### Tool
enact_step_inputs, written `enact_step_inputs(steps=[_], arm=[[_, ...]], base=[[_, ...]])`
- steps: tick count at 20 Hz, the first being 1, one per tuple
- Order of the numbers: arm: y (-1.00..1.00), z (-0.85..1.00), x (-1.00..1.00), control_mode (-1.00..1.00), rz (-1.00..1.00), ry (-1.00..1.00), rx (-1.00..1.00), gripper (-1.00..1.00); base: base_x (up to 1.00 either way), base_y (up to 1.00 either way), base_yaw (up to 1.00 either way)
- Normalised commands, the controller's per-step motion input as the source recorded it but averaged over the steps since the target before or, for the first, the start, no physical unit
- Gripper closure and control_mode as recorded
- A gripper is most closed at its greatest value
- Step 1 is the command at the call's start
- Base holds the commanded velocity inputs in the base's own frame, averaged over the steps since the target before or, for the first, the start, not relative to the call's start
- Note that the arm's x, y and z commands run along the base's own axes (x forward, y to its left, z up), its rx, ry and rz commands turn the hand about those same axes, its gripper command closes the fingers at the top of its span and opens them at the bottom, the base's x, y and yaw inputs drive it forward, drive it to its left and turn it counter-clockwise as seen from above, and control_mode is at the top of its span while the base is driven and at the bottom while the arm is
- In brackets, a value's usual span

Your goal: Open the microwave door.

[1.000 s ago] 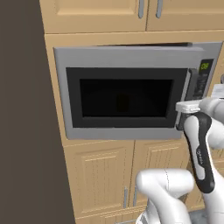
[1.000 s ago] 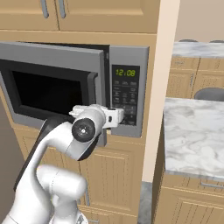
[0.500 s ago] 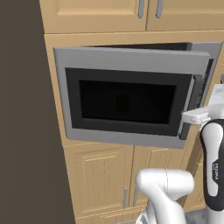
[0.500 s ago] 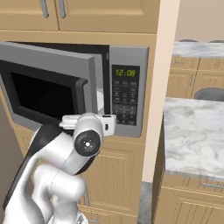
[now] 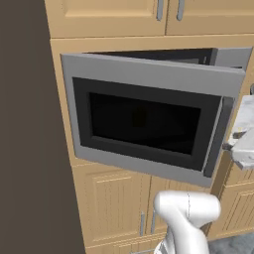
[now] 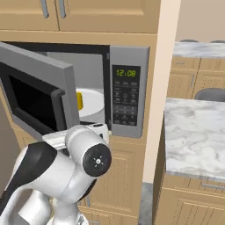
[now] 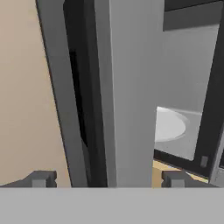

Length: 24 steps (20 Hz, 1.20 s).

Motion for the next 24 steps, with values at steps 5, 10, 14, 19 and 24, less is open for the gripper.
enact_step_inputs(steps=[5,10,14,19,24], arm=[[-0.99,0.73,-0.88,-1.00,0.07,-0.62,0.06,-1.00],[-0.60,0.26,-0.20,-1.00,0.06,-0.52,0.01,-1.00],[0.29,-0.24,0.63,-1.00,0.16,-0.17,-0.27,-1.00],[0.45,-0.63,0.96,-1.00,0.13,-0.12,-0.37,-1.00],[0.14,-0.55,0.93,-1.00,0.12,-0.09,-0.21,-1.00]], base=[[0.00,0.00,0.00],[0.00,0.00,0.00],[0.00,0.00,0.00],[0.00,0.00,0.00],[0.00,0.00,0.00]])
